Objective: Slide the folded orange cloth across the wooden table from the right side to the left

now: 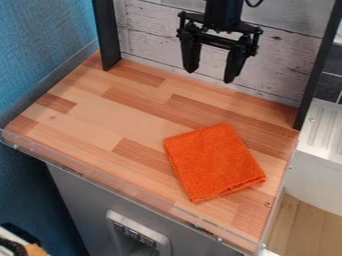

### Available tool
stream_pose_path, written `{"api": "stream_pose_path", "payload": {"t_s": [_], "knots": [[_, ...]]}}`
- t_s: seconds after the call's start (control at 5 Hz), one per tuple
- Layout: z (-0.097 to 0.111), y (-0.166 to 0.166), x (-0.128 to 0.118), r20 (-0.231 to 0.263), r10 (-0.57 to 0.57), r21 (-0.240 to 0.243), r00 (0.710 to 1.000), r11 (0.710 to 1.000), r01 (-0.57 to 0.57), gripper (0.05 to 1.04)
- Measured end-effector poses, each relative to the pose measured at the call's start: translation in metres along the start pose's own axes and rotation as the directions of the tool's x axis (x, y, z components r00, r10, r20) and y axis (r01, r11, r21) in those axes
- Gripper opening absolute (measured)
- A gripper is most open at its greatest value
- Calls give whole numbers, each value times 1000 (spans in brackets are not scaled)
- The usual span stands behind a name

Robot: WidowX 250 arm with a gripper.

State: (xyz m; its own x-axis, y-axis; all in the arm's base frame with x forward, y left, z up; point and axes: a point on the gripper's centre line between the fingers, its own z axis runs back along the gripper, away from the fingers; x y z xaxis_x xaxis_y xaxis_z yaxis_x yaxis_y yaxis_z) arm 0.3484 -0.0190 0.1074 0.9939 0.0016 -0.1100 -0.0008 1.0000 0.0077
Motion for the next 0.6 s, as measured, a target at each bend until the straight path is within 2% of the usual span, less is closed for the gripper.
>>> {"api": "stream_pose_path", "payload": {"t_s": [0.2,0.4,0.6], "knots": [[-2,-7,1,9,-75,2,997,997,75,1000],[-7,-21,-1,21,-207,7,978,978,206,1000],[0,-32,-13,63,-361,25,930,933,360,1000]]}}
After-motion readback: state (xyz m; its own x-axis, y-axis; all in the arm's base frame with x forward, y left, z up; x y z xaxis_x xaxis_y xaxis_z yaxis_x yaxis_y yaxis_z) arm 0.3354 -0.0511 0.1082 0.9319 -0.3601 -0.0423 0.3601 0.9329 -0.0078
